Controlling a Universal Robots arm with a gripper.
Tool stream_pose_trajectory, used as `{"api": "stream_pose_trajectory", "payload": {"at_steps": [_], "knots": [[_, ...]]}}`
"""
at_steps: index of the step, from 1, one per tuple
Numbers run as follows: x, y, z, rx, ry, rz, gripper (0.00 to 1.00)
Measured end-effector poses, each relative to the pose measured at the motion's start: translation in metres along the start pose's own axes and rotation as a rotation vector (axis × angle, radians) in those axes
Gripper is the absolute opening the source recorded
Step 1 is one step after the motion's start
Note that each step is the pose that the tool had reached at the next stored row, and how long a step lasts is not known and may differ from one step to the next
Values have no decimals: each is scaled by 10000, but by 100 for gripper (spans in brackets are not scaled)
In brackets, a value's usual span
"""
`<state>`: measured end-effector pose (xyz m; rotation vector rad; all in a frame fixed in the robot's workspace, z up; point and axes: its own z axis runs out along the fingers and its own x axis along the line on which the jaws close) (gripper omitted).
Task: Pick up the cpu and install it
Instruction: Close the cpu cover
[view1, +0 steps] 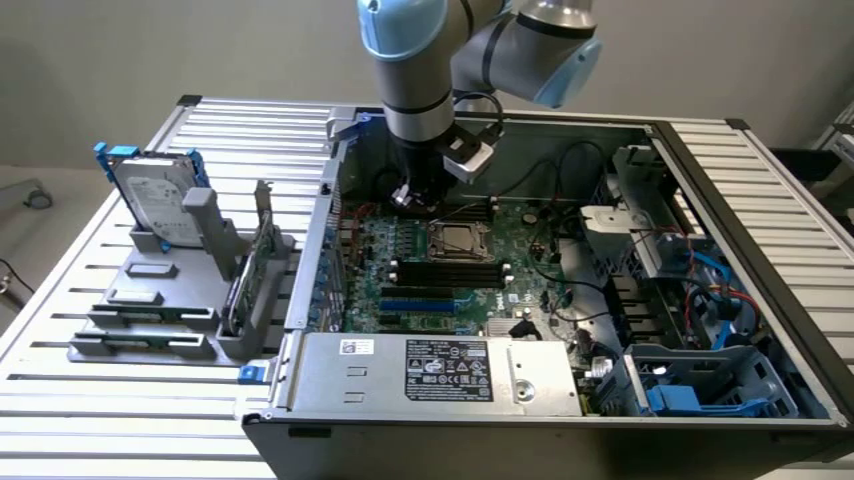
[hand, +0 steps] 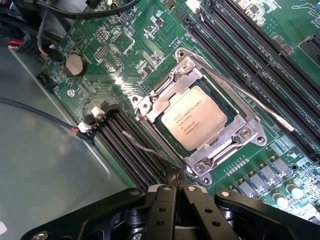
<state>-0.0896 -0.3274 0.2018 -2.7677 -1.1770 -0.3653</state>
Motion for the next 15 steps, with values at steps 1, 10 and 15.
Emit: {"api": "stream_pose_trajectory", "payload": {"at_steps": [1, 10, 15], "knots": [[4, -2, 2, -4, -4, 6, 11], [16, 3, 23, -55, -50, 56, 11], [26, 5, 39, -86, -76, 72, 11]]}}
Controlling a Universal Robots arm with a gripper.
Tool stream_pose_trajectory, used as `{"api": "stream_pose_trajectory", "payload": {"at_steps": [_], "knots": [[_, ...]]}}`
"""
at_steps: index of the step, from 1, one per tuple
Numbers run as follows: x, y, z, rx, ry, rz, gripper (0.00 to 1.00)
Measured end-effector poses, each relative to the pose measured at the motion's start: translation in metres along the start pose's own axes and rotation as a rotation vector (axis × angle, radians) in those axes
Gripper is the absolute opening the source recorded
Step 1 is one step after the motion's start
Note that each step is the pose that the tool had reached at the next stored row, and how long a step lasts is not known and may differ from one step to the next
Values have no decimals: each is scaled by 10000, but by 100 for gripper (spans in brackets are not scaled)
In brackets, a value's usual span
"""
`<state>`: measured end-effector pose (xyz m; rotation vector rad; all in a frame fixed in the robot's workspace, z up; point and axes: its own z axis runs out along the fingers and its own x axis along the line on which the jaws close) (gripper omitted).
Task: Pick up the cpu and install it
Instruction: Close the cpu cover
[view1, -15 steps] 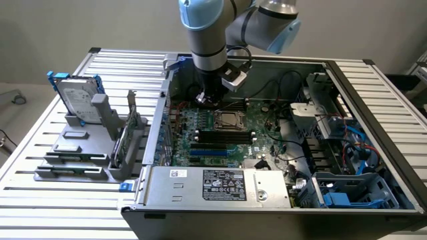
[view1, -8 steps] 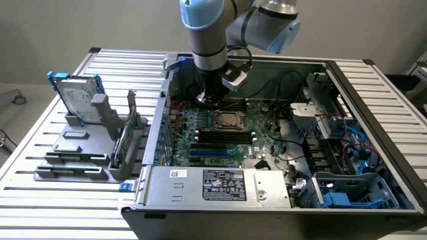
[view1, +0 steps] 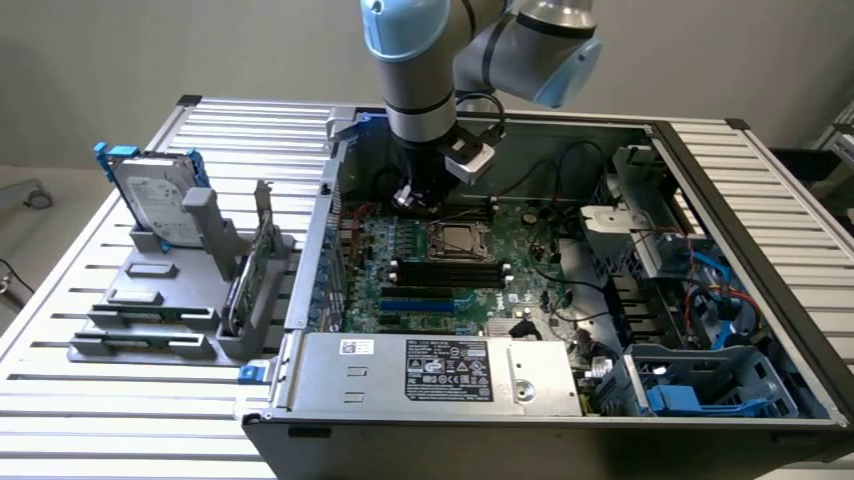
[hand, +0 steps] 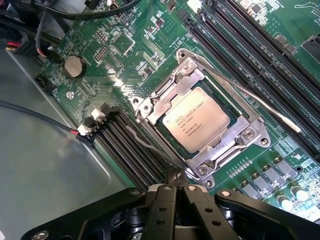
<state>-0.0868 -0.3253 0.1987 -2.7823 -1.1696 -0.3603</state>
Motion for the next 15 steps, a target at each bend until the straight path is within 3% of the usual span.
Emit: {"api": "stream_pose_trajectory", "payload": {"at_steps": [15], "knots": [[44, -1, 32, -80, -94, 37, 11]]}}
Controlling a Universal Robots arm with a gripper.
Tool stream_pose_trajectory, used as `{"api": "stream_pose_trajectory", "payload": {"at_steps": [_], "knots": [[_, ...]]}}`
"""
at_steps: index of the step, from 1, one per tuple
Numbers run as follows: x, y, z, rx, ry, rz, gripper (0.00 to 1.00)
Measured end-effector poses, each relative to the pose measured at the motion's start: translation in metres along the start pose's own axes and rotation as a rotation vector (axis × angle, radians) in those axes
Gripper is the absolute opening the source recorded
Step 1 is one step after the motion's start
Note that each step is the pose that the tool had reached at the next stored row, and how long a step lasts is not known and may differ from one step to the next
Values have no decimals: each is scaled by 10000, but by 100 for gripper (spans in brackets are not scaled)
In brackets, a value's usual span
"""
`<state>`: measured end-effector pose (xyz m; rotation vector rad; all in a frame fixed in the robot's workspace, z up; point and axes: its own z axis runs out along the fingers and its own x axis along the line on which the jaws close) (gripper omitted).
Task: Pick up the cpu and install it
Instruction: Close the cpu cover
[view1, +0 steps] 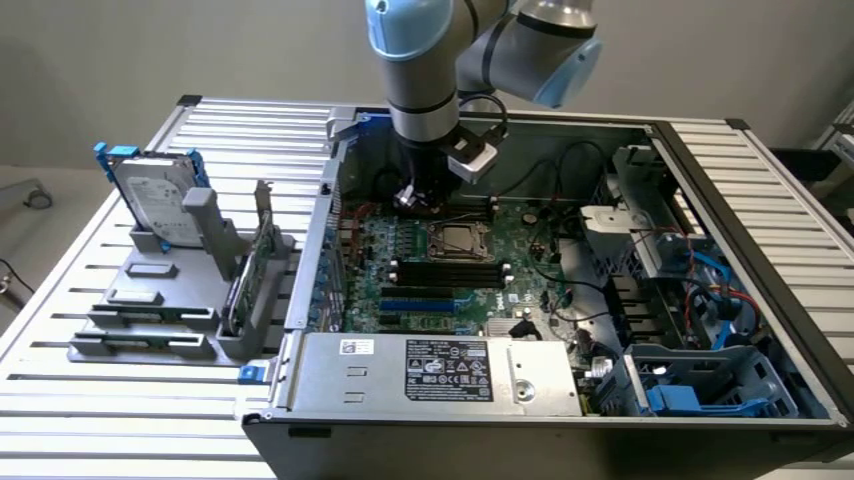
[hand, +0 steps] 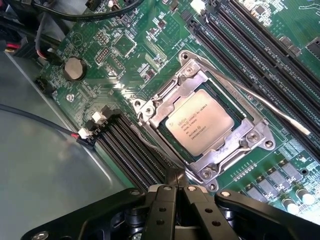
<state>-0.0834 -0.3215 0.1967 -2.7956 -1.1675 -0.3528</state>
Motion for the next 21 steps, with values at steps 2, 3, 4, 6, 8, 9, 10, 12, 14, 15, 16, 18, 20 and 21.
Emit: {"api": "stream_pose_trajectory", "payload": {"at_steps": [2, 3, 4, 6, 8, 9, 10, 12, 14, 15, 16, 18, 20, 21], "knots": [[5, 2, 2, 2, -11, 8, 11], [6, 4, 3, 3, -18, 14, 11], [8, 5, 4, 5, -27, 19, 11], [12, 9, 5, 10, -43, 30, 11], [16, 12, 7, 15, -58, 40, 11], [18, 14, 8, 18, -64, 44, 11], [20, 17, 9, 21, -71, 48, 11], [24, 21, 10, 28, -83, 55, 11], [28, 26, 12, 34, -95, 61, 11], [30, 28, 12, 40, -102, 65, 11], [32, 30, 13, 46, -110, 69, 11], [36, 33, 14, 62, -126, 77, 11], [41, 38, 15, 87, -152, 86, 11], [43, 41, 16, 100, -167, 90, 11]]}}
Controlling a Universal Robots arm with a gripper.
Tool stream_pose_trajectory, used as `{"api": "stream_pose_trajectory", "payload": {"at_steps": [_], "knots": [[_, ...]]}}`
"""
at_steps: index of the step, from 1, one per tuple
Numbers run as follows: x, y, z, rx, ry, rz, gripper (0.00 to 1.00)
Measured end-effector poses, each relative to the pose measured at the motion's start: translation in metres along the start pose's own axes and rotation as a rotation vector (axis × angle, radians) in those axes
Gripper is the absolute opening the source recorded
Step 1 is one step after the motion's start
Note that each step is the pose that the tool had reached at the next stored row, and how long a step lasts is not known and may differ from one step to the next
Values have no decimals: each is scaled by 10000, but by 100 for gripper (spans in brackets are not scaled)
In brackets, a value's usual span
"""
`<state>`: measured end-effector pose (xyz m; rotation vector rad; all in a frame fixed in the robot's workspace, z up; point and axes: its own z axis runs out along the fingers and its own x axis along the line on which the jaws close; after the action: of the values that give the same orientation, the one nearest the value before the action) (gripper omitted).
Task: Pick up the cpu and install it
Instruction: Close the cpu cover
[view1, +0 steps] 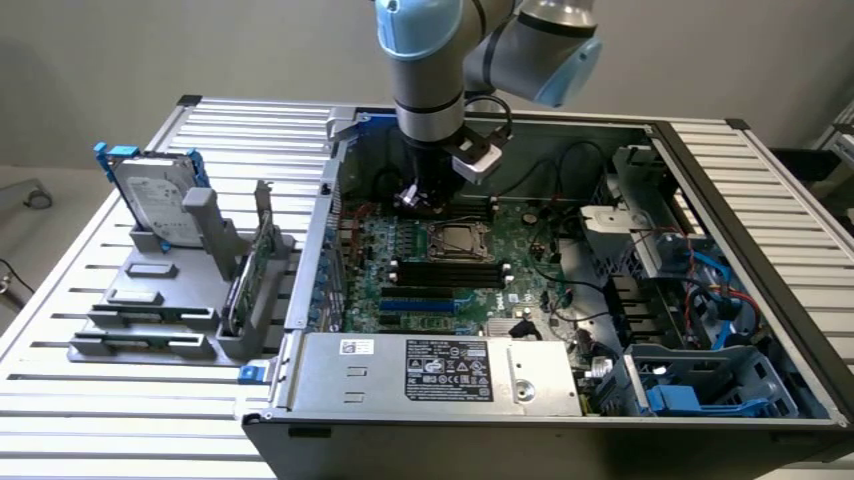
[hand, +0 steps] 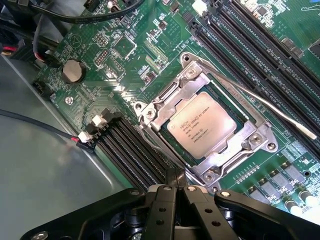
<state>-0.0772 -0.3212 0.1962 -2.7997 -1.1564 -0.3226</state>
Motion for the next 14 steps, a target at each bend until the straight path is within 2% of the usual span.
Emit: {"api": "stream_pose_trajectory", "payload": {"at_steps": [7, 14], "knots": [[19, 19, 4, 85, -92, 37, 11], [41, 43, 9, 142, -154, 66, 11]]}}
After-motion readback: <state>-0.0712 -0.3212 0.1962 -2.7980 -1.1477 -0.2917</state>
